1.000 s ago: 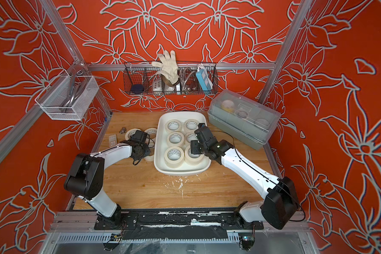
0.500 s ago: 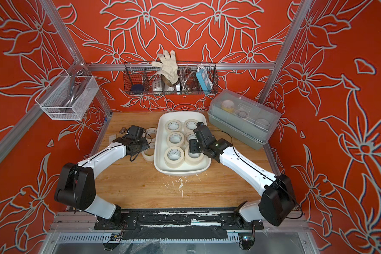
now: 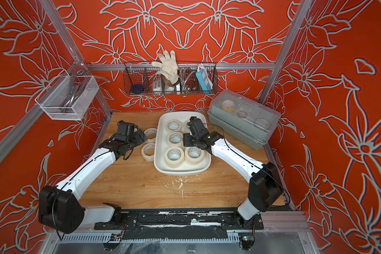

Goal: Take out the art tape in the storage box
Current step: Pick up the art tape from the storage box.

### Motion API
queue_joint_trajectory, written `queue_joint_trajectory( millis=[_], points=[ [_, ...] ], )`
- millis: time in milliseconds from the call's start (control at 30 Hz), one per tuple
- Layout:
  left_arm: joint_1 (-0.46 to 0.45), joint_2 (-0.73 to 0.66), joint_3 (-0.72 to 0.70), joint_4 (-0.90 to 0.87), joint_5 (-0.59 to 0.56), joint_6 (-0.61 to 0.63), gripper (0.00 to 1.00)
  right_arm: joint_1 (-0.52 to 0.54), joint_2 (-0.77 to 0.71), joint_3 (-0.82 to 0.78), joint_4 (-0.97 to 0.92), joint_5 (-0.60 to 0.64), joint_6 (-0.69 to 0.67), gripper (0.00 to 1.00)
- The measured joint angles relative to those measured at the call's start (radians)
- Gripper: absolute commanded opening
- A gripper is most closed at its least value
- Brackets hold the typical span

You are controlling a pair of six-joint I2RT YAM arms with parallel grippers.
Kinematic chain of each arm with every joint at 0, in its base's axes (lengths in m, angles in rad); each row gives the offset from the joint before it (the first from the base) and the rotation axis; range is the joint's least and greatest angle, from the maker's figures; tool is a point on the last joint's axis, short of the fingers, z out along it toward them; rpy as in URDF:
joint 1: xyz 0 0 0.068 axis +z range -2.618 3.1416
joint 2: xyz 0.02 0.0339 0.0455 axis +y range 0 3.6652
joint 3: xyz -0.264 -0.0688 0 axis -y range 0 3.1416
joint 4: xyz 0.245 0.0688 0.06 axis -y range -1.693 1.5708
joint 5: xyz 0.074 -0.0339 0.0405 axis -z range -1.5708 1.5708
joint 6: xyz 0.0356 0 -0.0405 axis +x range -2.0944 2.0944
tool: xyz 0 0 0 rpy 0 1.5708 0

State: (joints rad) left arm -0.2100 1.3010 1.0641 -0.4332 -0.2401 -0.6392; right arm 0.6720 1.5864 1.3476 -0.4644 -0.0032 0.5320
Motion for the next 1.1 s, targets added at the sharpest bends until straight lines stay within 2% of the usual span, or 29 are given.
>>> queue_joint_trajectory(
  millis=[233,567,1100],
  points=[
    [-0.016,-0.032,0.041,0.002,0.039,0.000,0.99,-0.001,0.127,0.113,0.003,-0.006,-0.022,0.64],
    [-0.092,-0.034,0.044,0.010,0.107,0.013,0.99,-0.020,0.338,0.269,-0.002,-0.034,-0.031,0.65],
    [-0.146,0.024,0.045,0.018,0.156,0.041,0.98,-0.032,0.472,0.316,-0.009,-0.040,-0.029,0.64]
  ],
)
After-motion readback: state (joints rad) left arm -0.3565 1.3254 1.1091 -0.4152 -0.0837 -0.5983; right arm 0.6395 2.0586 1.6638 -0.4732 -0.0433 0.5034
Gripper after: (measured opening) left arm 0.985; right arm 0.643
